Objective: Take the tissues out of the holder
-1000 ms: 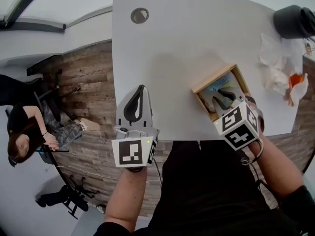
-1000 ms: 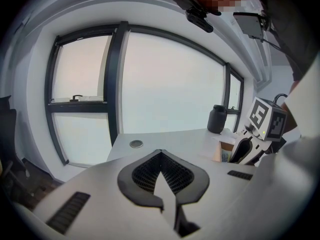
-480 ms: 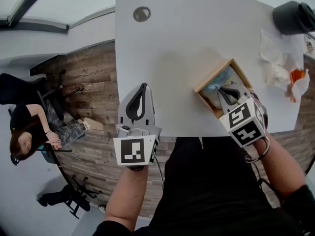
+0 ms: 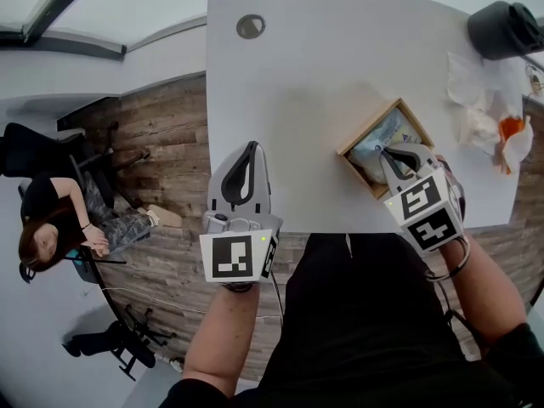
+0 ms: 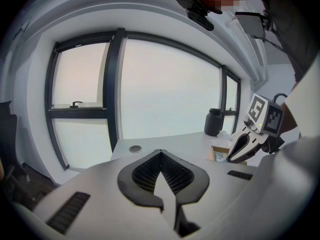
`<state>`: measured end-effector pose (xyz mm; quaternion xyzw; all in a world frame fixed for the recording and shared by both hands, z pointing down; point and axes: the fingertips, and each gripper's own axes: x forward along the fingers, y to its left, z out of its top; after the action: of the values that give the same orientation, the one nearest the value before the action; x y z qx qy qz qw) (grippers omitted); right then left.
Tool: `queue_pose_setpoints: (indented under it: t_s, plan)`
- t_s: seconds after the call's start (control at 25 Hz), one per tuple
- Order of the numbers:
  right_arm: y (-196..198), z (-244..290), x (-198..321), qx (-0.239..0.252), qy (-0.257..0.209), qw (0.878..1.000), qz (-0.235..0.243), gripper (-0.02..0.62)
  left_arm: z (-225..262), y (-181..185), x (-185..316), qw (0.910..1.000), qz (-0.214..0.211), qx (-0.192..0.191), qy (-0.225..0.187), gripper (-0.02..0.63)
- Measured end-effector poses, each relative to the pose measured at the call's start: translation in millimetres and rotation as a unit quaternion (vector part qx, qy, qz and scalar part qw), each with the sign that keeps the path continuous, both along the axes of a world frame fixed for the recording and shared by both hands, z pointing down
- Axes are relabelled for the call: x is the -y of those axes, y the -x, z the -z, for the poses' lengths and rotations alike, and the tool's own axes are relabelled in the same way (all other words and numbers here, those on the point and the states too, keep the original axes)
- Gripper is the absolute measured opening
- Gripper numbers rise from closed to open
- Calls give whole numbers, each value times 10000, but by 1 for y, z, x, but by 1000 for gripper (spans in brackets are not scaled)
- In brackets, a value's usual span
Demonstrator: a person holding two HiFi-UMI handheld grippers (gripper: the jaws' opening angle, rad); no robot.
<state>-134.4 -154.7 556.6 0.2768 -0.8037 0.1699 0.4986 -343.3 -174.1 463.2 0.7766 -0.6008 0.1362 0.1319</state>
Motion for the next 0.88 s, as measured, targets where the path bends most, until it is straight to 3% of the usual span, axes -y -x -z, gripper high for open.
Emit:
queue_pose_setpoints:
  t_s: [0.88]
  plan:
    - [-4,40,3,69,-409,9991,-63,20,32,11,-6,9994,119,17,-311,3]
